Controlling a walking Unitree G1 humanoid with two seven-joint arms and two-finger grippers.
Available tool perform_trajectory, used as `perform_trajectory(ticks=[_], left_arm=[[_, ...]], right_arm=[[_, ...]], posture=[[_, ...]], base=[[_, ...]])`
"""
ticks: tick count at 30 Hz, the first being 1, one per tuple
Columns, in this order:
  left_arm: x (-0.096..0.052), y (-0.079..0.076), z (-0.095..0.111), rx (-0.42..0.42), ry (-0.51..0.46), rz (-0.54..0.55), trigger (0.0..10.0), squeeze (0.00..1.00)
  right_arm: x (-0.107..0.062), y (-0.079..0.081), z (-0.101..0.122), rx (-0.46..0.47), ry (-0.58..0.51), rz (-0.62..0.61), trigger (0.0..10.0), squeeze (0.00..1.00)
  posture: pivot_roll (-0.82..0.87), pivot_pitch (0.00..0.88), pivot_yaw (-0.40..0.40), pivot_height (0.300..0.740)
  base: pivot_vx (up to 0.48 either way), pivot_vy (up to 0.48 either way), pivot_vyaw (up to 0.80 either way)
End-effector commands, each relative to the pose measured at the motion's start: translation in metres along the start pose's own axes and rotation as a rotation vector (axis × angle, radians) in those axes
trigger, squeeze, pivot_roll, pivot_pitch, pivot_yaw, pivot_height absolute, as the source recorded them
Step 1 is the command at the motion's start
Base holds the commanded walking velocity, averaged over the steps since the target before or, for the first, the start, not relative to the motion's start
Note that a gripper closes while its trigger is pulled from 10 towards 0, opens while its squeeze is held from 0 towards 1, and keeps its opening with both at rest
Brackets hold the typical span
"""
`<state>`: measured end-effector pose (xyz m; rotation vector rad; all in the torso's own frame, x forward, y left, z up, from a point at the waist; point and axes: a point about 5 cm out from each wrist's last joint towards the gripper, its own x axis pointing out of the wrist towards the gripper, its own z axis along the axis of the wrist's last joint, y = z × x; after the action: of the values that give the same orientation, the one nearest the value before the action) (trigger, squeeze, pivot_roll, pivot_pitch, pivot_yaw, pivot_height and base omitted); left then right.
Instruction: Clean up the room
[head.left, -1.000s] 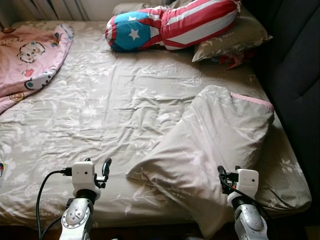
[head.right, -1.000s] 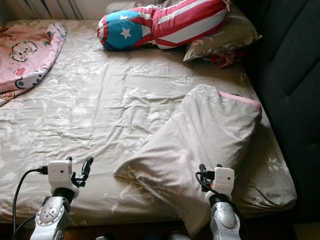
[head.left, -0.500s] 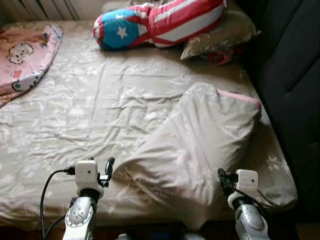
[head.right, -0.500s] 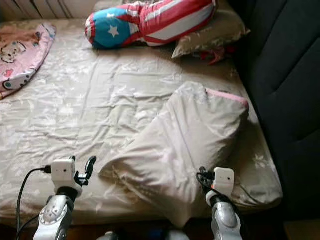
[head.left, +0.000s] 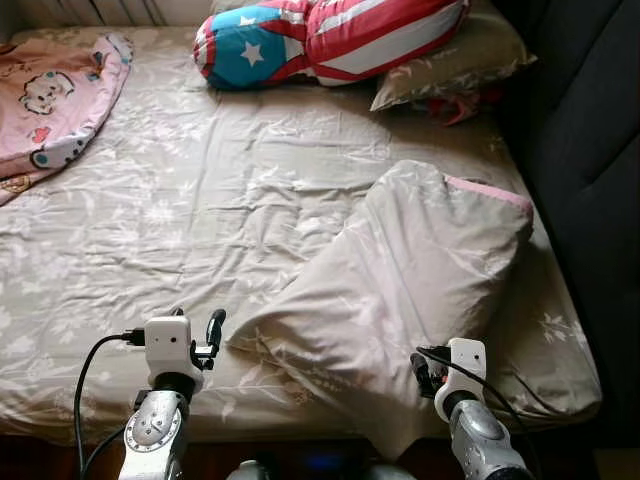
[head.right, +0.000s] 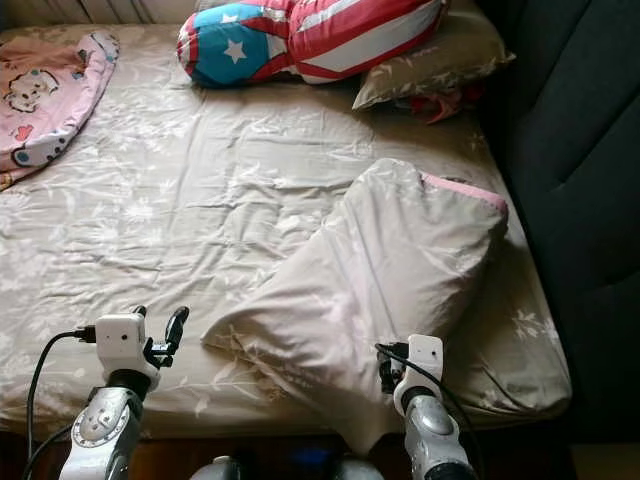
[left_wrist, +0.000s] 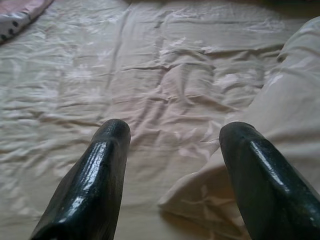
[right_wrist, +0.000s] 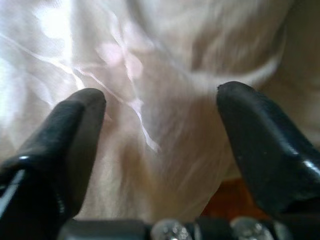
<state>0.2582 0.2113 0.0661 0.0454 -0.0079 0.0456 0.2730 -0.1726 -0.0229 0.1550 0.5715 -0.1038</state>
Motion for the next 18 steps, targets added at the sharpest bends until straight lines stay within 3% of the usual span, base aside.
perform_trajectory(ticks=[1,9,10,11,18], left_arm=[[-0.007,0.006,-0.001,0.001,0.018,0.0,10.0,0.0],[-0.021,0.012,0.012,0.027,0.008,-0.01,10.0,0.0],[-0.022,0.012,0.013,0.029,0.008,-0.013,10.0,0.0],[-0.024,0.01,0.016,0.037,0.005,-0.025,10.0,0.0],[-0.031,0.009,0.025,0.043,0.01,-0.041,10.0,0.0]], right_arm=[[-0.003,-0.002,-0.014,0.049,0.069,-0.035,10.0,1.0],[0.001,0.008,-0.011,0.13,0.104,-0.046,10.0,0.98],[0.001,0.009,-0.012,0.139,0.112,-0.045,10.0,0.64],[0.001,0.01,-0.014,0.152,0.128,-0.044,10.0,0.0],[-0.003,0.009,-0.028,0.132,0.203,-0.066,10.0,0.0]], posture=[[0.03,0.308,0.011,0.74],[0.08,0.363,0.043,0.74],[0.08,0.363,0.043,0.74],[0.08,0.37,0.047,0.74],[0.1,0.4,0.064,0.74]], base=[[0.0,0.0,0.0],[0.0,0.0,0.0],[0.0,0.0,0.0],[0.0,0.0,0.0],[0.0,0.0,0.0]])
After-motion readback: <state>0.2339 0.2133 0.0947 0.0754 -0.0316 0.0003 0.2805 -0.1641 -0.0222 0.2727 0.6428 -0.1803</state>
